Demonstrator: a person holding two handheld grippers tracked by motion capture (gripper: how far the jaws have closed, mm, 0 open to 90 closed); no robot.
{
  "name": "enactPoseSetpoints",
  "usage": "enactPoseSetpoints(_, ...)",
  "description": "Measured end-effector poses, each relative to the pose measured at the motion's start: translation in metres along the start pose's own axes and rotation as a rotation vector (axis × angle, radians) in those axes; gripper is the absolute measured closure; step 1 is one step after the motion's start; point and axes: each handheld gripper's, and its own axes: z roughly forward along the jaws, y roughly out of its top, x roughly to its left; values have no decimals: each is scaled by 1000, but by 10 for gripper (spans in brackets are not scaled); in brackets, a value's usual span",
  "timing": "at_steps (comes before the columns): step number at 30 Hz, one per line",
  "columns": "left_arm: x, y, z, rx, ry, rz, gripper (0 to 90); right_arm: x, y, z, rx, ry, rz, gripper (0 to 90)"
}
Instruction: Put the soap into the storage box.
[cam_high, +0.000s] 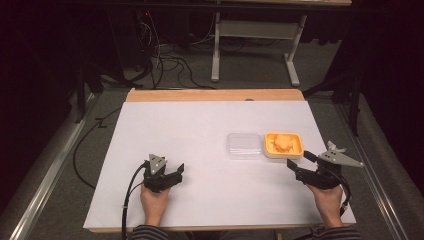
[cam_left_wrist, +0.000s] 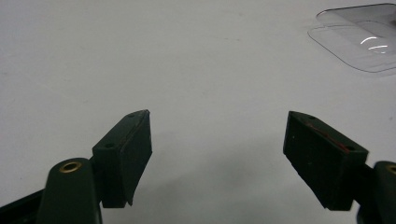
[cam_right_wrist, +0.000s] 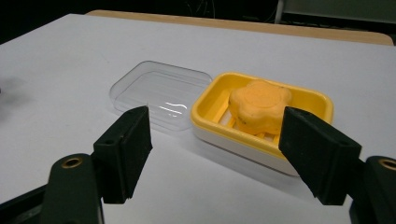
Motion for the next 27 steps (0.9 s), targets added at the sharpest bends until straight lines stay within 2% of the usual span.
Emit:
enactPoseSetpoints(7,0,0,0,-1,1,-2,242,3,-6,5,7,13,18,257)
enactPoseSetpoints(22,0,0,0,0,0,-2,243,25,-10,24,45,50,-29,265)
enactPoseSetpoints(27,0,0,0,0,0,2,243,31,-11,32,68,64,-35,292)
